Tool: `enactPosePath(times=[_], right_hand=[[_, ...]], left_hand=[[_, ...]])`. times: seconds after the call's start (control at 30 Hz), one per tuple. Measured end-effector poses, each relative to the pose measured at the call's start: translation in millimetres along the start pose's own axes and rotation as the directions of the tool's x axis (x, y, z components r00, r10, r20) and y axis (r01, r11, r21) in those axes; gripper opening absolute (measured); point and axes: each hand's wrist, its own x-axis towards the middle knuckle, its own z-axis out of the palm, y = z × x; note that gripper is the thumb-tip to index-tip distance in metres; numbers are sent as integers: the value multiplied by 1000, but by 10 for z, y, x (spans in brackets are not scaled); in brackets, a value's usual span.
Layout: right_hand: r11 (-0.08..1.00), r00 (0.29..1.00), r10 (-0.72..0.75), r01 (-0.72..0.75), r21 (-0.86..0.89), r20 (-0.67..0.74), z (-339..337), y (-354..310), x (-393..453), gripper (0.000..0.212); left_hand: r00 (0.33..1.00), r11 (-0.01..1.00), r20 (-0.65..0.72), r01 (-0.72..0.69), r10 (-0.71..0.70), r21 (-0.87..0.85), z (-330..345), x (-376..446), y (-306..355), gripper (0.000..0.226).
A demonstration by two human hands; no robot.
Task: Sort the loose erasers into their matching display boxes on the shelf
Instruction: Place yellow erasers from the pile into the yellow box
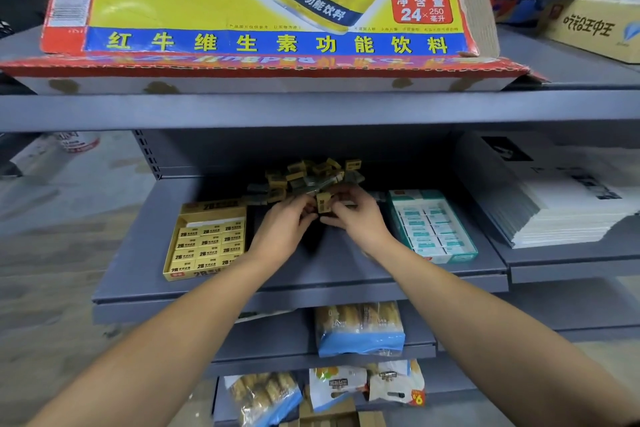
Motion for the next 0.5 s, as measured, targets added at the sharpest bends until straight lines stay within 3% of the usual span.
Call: enactPosePath(times=[0.2,0.37,0.43,0.5], right_hand=[[964,988,-154,145,-223,-24,-107,18,5,21],[898,966,-254,255,-359,49,-95,17,2,13],[785,922,-367,378,-491,122,-88,13,1,16],[549,816,-507,553,-627,277,-67,26,16,19]], left_hand=[[999,1000,-51,10,-10,-11,1,-8,32,25],[998,1000,-60,-23,23,2,-37,5,46,36],[996,1000,-89,-15,15,3,-69,-1,24,33],[995,1000,-103,1,-2,-6,-105,-15,-16,30]])
